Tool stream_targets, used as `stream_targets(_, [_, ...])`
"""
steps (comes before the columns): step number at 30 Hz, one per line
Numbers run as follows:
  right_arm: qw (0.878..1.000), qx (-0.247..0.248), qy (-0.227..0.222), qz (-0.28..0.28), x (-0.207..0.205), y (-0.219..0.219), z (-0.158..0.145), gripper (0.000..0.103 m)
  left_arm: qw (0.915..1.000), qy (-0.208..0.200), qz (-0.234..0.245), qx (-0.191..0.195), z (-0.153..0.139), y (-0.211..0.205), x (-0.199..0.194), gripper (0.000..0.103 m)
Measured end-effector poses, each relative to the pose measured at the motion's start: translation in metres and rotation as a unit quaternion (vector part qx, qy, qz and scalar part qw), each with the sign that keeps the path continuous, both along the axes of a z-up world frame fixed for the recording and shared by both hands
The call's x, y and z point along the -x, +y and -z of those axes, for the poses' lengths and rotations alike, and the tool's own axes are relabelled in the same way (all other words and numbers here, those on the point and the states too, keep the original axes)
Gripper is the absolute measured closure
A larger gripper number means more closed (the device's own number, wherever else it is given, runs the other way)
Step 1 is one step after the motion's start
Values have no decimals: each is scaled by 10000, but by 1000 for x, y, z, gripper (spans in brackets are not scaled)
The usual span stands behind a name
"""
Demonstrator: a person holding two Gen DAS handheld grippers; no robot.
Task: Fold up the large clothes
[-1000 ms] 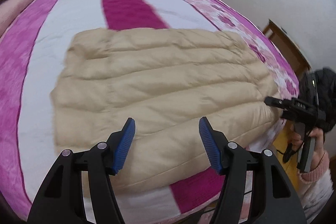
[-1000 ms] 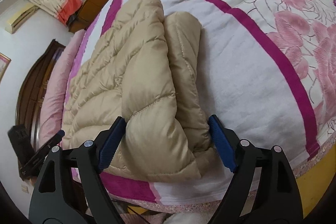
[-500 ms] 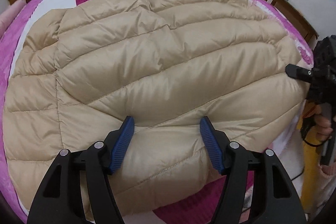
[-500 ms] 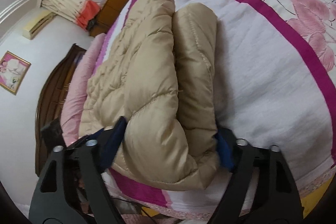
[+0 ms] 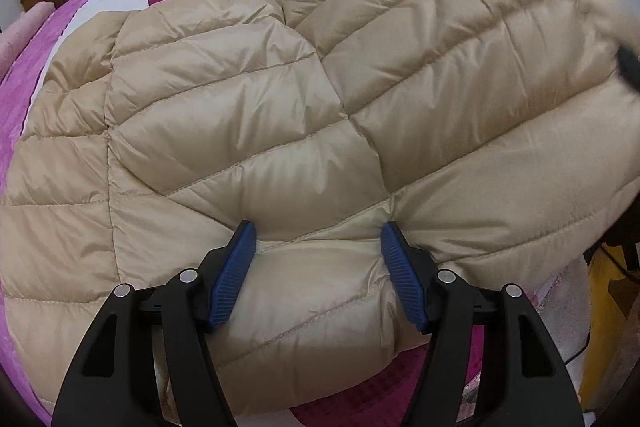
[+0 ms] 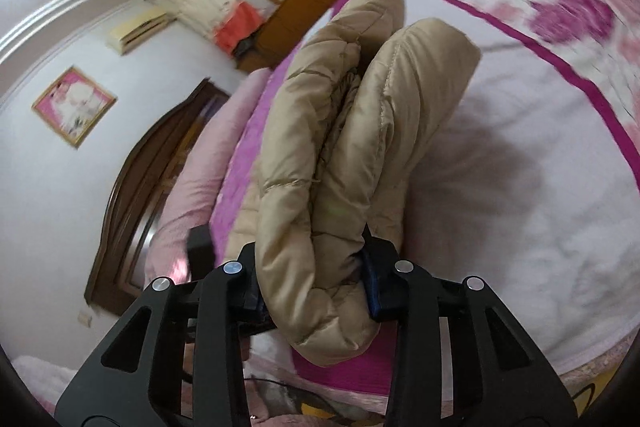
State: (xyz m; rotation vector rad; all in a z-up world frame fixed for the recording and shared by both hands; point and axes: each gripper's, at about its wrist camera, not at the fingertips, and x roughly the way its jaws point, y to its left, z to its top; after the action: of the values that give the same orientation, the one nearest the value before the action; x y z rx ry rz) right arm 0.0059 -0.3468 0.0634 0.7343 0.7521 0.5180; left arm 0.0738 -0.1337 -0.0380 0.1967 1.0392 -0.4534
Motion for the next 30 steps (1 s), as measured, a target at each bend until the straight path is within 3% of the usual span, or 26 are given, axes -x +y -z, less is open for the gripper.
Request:
stream_targets(7, [9973, 659, -169, -279, -16, 56, -30, 67, 9998, -177, 40, 36, 0, 1, 10, 43])
stream_targets(13, [9917, 1214, -215, -371, -16, 93, -38, 67, 9996, -244, 92, 128, -7, 12, 22, 47])
stream_targets(17, [9863, 1590, -272, -347, -21, 109, -47, 67, 9988, -161, 37, 464, -31, 43, 33, 49])
stream_targets(22, [9813, 1868, -304, -340, -28, 128, -53, 67, 9961, -773, -366, 215, -66, 104, 43, 51])
stream_targets(26, [9774, 2045, -354, -406, -33, 146, -55, 67, 9933, -907, -711, 104, -68, 145, 33, 54])
stream_targets(30, [9706, 2282, -360, -671, -37, 175, -57, 67, 9918, -719, -1040, 171, -56, 175, 9, 67])
